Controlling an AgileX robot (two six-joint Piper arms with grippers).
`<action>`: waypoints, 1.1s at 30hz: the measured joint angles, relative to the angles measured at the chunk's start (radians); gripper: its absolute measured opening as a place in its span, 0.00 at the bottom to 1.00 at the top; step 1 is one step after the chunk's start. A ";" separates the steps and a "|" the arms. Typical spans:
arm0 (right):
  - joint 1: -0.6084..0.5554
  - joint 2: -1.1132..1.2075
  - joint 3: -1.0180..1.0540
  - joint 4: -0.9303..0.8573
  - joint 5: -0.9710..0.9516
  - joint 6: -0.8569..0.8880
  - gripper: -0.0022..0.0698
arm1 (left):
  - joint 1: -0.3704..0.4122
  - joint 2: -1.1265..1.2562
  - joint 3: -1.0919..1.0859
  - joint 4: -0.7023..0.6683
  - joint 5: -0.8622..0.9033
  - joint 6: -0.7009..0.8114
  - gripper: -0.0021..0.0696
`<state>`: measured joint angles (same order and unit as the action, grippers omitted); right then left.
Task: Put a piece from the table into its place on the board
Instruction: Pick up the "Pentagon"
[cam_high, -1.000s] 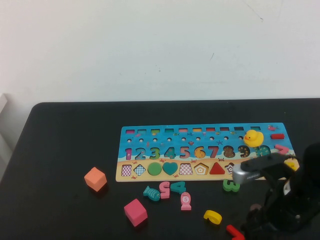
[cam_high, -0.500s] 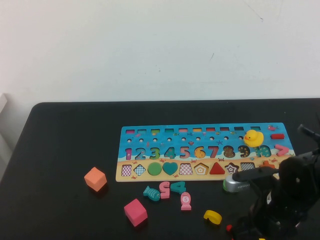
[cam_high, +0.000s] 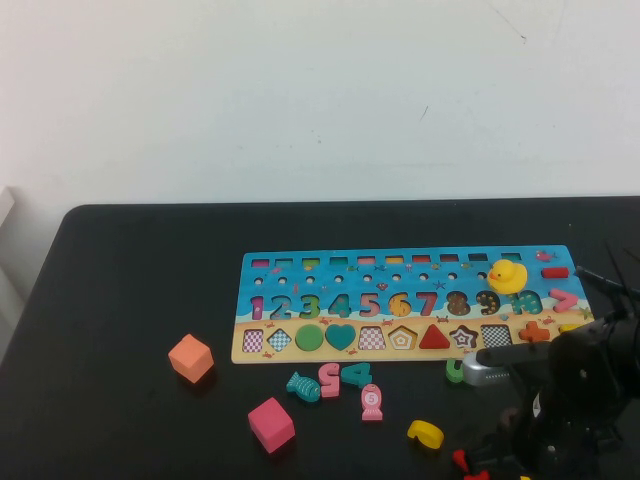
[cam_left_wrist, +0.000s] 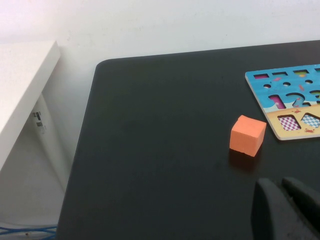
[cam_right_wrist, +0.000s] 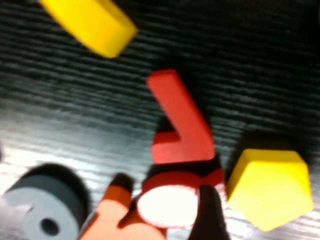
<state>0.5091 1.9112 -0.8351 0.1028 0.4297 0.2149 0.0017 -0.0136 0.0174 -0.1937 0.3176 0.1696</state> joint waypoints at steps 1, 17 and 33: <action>-0.002 0.006 0.000 -0.005 -0.002 0.004 0.74 | 0.000 0.000 0.000 0.000 0.000 0.000 0.03; -0.004 0.021 -0.001 -0.045 -0.048 0.123 0.74 | 0.000 0.000 0.000 0.000 0.000 0.000 0.03; -0.004 0.021 -0.001 -0.170 -0.050 0.264 0.74 | 0.000 0.000 0.000 0.000 0.000 0.000 0.03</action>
<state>0.5052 1.9324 -0.8358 -0.0672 0.3795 0.4792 0.0017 -0.0136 0.0174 -0.1937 0.3176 0.1696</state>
